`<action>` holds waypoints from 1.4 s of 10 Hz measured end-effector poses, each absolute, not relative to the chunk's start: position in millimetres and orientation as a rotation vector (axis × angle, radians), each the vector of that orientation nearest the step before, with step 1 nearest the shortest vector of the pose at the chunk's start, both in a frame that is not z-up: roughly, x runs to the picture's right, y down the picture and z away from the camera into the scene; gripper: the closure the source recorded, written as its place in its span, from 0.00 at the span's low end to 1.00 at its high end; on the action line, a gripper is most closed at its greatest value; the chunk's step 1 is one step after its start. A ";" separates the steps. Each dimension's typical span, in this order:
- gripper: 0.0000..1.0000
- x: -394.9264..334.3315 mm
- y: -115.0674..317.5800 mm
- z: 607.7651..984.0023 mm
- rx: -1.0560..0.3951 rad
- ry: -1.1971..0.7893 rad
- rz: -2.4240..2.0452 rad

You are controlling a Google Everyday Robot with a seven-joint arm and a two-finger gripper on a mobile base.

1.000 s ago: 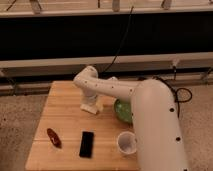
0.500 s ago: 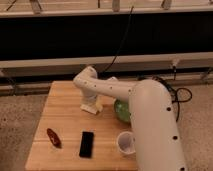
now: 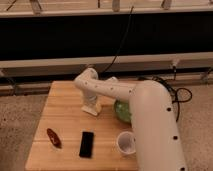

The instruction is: Place the white sponge in the ceramic bowl

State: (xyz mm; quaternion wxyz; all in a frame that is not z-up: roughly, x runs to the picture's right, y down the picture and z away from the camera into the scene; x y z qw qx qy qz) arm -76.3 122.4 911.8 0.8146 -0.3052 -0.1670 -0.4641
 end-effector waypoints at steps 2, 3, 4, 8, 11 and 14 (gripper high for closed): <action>1.00 -77.0 114.5 899.5 -0.640 -0.374 -0.983; 1.00 -77.0 106.2 889.0 -0.633 -0.377 -0.981; 1.00 -76.2 98.7 880.2 -0.628 -0.374 -0.980; 1.00 -70.6 57.9 837.4 -0.602 -0.344 -0.964; 1.00 -64.4 33.8 815.2 -0.589 -0.323 -0.960; 1.00 -48.2 17.6 798.6 -0.597 -0.329 -0.937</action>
